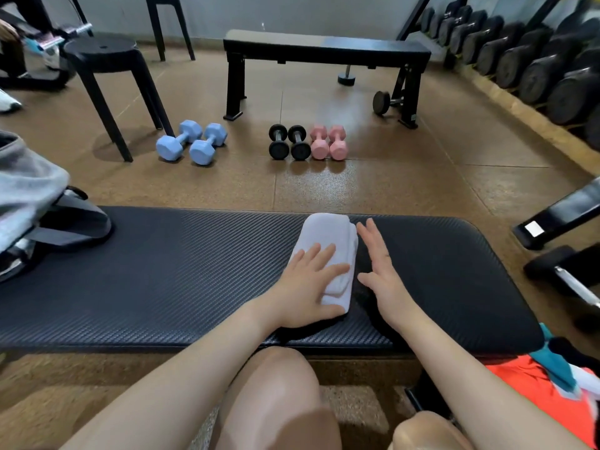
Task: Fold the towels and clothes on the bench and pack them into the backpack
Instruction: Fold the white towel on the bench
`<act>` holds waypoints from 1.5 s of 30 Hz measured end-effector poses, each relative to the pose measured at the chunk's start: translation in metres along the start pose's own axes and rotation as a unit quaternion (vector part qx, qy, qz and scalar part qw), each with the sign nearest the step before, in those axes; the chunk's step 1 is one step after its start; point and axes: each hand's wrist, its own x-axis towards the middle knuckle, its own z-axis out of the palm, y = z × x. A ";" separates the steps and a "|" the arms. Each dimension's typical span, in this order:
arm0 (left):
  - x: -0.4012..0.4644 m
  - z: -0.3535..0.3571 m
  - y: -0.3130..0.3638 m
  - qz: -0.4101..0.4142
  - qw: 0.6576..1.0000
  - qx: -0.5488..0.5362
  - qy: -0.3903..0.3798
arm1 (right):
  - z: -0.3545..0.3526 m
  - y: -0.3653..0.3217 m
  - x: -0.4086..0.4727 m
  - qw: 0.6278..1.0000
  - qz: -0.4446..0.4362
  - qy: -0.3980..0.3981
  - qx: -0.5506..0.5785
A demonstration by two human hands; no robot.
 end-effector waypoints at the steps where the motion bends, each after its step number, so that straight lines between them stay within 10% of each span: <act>1: -0.001 0.005 -0.003 0.015 0.999 0.040 0.001 | -0.003 0.002 0.000 0.998 -0.029 -0.025 -0.049; 4: -0.007 0.011 -0.013 0.056 0.997 0.046 0.001 | -0.004 0.002 0.004 0.990 -0.061 -0.086 -0.093; 9: -0.022 0.004 -0.034 0.063 0.961 -0.250 0.094 | -0.008 0.006 0.031 0.966 -0.052 -0.143 -0.209; 13: -0.035 0.008 -0.051 0.071 0.967 -0.215 0.119 | -0.025 0.015 0.052 0.898 -0.071 -0.162 -0.404; 23: -0.033 0.006 -0.052 0.056 0.966 -0.244 0.062 | -0.030 0.010 0.010 0.811 -0.245 -0.232 -0.478; 35: -0.044 -0.012 -0.032 -0.048 0.972 -0.208 0.095 | 0.000 -0.006 0.033 0.885 -0.278 -0.087 -0.363; 45: -0.134 -0.071 -0.020 -0.126 0.952 -0.087 0.267 | 0.073 -0.100 0.010 0.985 -0.102 -0.139 0.021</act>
